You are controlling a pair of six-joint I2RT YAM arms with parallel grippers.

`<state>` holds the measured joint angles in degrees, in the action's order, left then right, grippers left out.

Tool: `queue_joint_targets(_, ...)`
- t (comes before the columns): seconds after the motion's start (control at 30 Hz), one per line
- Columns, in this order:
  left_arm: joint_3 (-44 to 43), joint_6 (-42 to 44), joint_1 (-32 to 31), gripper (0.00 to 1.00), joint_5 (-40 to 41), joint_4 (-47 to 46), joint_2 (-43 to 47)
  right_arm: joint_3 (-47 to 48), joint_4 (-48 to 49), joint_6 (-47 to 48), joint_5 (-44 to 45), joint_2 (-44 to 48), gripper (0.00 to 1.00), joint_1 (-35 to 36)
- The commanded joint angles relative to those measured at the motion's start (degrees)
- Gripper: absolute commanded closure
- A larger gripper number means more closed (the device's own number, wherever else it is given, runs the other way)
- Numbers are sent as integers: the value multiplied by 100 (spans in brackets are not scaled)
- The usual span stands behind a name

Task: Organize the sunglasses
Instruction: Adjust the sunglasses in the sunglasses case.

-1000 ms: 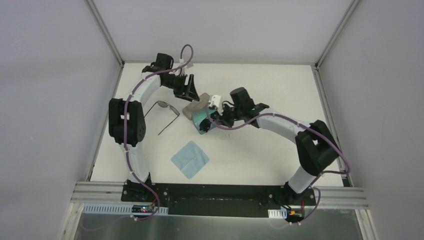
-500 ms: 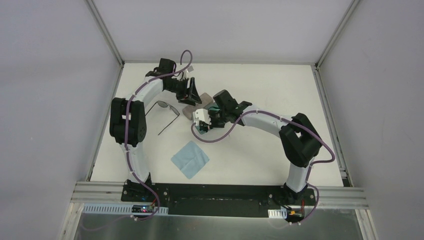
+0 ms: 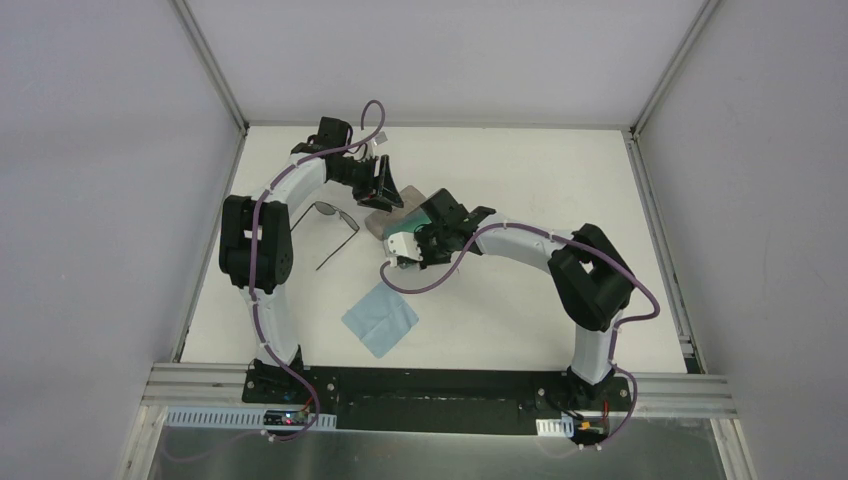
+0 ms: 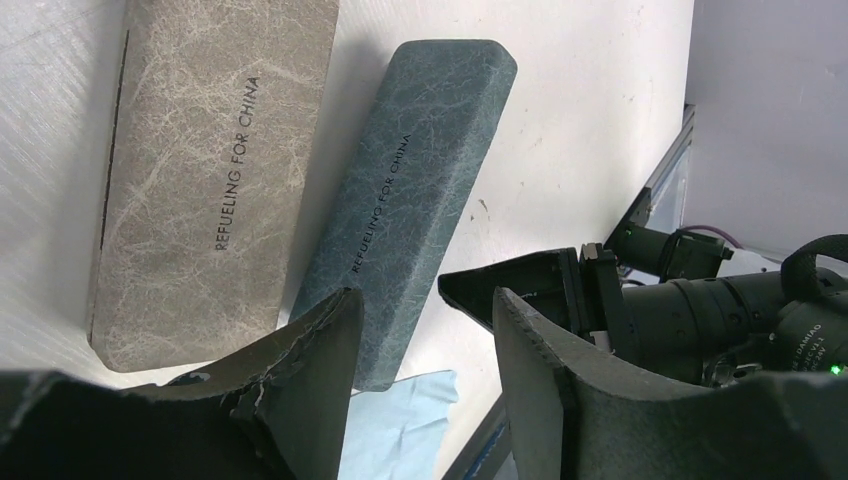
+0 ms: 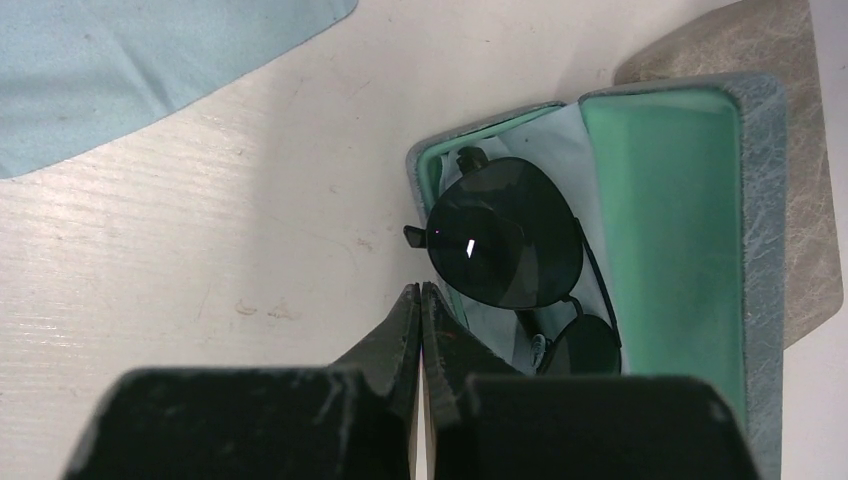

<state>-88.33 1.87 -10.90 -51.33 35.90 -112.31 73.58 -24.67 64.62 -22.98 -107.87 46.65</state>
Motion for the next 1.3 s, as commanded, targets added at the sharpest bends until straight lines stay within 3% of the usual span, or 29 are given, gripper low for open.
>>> queue_joint_targets(0.0, 18, -13, -59, 48, -147, -200, 212, 182, 21, 106, 31, -2, 100, 43)
queue_joint_targets(0.47, 28, 72, -236, 48, -226, -162, 193, 500, 525, -705, 503, -403, 100, 121)
queue_joint_targets(1.27, 133, 130, -449, 53, -400, -87, 219, 894, 494, -1908, 621, -572, 100, 117)
